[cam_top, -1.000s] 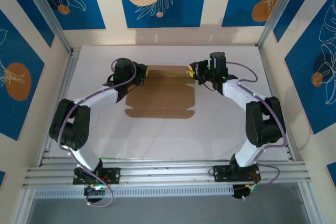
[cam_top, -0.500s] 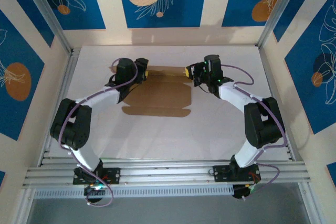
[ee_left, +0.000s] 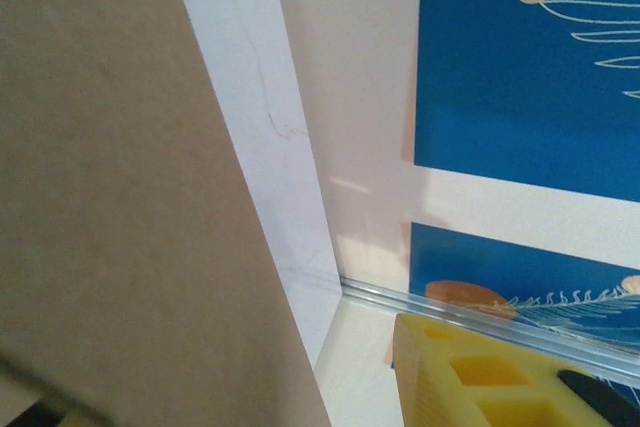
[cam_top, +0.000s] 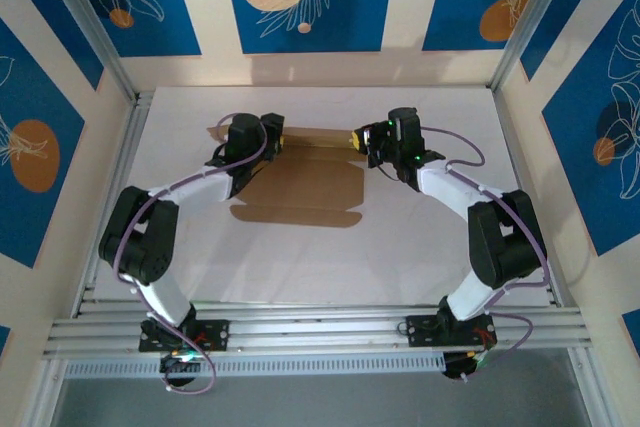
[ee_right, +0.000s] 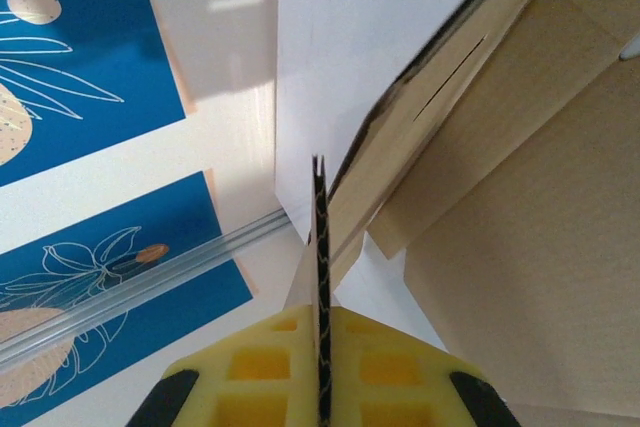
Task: Fold the paper box
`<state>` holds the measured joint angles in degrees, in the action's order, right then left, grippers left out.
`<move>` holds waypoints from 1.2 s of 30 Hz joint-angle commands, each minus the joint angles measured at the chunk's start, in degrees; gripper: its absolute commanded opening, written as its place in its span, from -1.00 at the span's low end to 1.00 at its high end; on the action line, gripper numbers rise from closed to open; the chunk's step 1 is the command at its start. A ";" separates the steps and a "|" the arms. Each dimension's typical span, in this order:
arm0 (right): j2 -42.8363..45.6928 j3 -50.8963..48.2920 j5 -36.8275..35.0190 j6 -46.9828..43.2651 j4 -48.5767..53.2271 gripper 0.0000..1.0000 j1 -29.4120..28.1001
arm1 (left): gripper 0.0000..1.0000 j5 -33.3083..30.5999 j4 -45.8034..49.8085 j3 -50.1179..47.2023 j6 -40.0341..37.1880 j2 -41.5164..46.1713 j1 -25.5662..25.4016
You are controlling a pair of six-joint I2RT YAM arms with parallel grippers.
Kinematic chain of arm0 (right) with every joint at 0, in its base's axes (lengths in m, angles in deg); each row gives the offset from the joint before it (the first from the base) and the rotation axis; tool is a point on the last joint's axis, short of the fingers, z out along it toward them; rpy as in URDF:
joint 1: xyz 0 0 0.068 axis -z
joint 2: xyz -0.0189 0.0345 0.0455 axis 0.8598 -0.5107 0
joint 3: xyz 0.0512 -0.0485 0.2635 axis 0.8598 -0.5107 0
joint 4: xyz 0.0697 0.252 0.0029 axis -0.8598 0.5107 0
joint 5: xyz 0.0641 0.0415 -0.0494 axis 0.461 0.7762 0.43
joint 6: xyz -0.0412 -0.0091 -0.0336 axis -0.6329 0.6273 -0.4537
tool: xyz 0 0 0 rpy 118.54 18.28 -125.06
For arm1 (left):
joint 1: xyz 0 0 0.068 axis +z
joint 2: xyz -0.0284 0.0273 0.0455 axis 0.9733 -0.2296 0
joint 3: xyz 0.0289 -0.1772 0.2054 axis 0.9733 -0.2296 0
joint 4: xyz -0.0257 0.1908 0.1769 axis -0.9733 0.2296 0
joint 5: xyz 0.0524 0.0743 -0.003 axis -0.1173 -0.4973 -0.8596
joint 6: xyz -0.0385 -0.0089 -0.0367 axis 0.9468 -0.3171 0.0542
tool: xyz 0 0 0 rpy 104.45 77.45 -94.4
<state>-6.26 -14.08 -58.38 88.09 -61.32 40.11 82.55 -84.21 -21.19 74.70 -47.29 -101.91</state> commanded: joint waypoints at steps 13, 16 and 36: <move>-0.07 8.82 2.51 1.96 17.83 -1.00 -0.75 | -0.90 -2.32 8.68 5.31 -1.66 -1.11 -0.01; 0.42 9.77 2.05 1.80 19.86 -1.00 -0.72 | -1.00 -2.84 12.69 7.09 -2.64 0.08 -0.03; 4.93 10.96 2.41 4.05 30.81 -0.96 -0.97 | -0.71 4.17 22.38 10.79 -4.40 3.88 -0.06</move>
<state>-2.77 -3.20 -57.30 90.89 -33.13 39.11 85.50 -60.47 -11.16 72.29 -45.08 -102.18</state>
